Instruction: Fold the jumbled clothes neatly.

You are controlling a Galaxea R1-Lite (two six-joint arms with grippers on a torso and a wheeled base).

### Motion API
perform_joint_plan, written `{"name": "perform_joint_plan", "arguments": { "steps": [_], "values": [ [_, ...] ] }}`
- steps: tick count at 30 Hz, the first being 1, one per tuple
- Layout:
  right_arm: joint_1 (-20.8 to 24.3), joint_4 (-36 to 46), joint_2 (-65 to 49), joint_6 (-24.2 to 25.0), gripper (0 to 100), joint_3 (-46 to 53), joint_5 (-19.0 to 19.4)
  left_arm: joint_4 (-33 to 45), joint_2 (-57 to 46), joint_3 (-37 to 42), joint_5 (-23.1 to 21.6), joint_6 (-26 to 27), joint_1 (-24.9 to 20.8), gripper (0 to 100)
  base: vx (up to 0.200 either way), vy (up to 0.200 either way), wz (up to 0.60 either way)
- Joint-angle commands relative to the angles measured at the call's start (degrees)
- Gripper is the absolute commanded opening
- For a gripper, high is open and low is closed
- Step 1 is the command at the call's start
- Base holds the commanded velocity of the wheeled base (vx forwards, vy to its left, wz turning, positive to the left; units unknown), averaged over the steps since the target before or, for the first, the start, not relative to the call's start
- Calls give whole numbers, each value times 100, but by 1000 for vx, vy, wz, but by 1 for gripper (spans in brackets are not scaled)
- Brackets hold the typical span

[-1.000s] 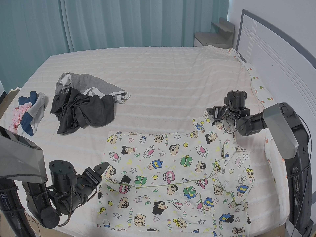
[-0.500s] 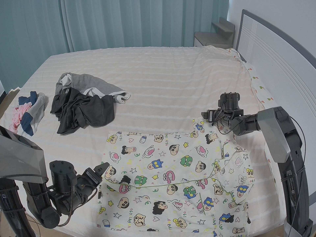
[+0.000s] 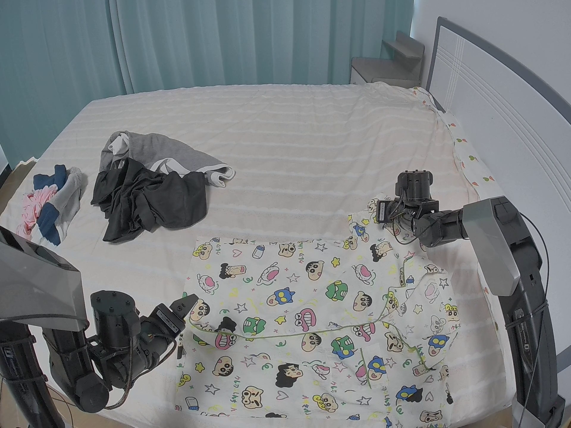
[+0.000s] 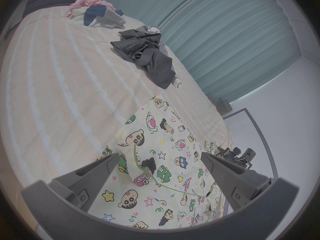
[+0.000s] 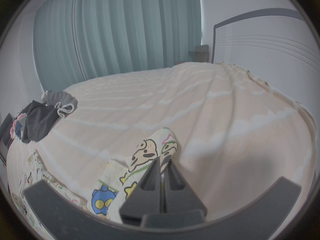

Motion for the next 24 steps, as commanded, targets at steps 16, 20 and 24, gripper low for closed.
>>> {"name": "perform_joint_plan", "arguments": {
  "steps": [16,20,24],
  "values": [
    [-200,-382,-218,-3,0,-132,-316,-102,28,6,15,-4,0,100,0,0,0],
    [-235,-602,-183,5,100,-123,-307,-102,28,6,15,-4,0,100,0,0,0],
    [-279,-689,-218,23,100,-52,-281,-102,19,-2,15,5,0,100,0,0,0]
  ]
}}
